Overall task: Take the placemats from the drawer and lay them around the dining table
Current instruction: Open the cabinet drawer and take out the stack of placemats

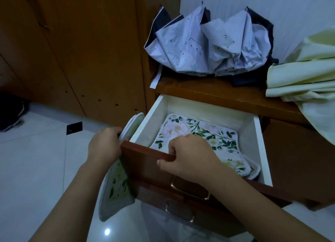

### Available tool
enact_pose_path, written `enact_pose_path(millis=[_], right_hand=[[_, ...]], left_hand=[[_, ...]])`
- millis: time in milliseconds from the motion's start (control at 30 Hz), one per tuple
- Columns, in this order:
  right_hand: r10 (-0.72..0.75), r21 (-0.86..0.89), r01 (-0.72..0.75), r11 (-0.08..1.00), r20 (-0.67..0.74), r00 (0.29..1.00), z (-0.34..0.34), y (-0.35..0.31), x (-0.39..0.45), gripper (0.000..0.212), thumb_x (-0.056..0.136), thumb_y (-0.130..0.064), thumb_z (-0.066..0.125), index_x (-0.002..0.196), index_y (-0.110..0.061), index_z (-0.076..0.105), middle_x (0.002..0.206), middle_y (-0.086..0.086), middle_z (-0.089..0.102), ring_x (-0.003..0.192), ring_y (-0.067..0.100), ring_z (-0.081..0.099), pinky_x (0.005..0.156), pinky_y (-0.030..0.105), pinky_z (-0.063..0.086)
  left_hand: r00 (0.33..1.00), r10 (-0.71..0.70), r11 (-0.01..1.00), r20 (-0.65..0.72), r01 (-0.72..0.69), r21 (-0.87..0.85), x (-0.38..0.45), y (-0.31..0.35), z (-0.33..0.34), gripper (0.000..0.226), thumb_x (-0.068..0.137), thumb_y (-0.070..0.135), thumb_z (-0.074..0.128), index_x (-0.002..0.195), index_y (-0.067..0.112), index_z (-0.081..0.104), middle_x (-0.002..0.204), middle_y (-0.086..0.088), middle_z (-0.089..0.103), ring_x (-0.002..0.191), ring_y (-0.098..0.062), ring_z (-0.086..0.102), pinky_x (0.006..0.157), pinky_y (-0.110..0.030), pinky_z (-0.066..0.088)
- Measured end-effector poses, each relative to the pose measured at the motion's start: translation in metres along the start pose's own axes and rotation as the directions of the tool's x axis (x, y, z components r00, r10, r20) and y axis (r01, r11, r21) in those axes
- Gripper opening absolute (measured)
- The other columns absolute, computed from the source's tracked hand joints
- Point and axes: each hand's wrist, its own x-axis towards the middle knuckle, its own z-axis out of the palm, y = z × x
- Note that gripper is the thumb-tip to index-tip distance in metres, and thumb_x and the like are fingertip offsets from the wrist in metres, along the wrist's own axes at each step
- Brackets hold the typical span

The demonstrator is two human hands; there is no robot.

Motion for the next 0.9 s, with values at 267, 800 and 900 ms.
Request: enact_pose_path(millis=[267, 800, 900], right_hand=[[-0.056, 0.047, 0.052, 0.998, 0.1, 0.993, -0.002, 0.009, 0.009, 0.06, 0.077, -0.08, 0.047, 0.075, -0.022, 0.065, 0.07, -0.004, 0.064, 0.066, 0.009, 0.059, 0.063, 0.029, 0.051], [0.019, 0.003, -0.02, 1.0, 0.242, 0.97, 0.069, 0.072, 0.127, 0.05, 0.089, -0.033, 0.06, 0.132, -0.012, 0.045, 0.131, 0.01, 0.049, 0.118, 0.028, 0.048, 0.091, 0.037, 0.045], [0.096, -0.078, -0.078, 0.994, 0.262, 0.96, 0.091, 0.09, 0.146, 0.07, 0.086, -0.041, 0.063, 0.143, -0.012, 0.034, 0.144, 0.01, 0.04, 0.129, 0.028, 0.04, 0.103, 0.043, 0.041]], left_hand=[[0.999, -0.029, 0.997, -0.028, 0.027, -0.079, 0.004, 0.006, 0.001, 0.016, 0.084, 0.035, 0.061, 0.079, 0.021, 0.068, 0.065, 0.001, 0.061, 0.062, -0.019, 0.055, 0.056, -0.036, 0.054], [0.986, -0.147, 0.987, -0.083, 0.141, -0.076, 0.01, 0.006, 0.003, 0.019, 0.079, 0.042, 0.064, 0.084, 0.026, 0.071, 0.067, 0.004, 0.064, 0.065, -0.019, 0.058, 0.055, -0.032, 0.053], [0.984, -0.156, 0.985, -0.087, 0.149, -0.083, 0.011, 0.005, 0.005, 0.018, 0.08, 0.043, 0.064, 0.085, 0.026, 0.07, 0.068, 0.004, 0.063, 0.066, -0.018, 0.058, 0.056, -0.032, 0.053]])
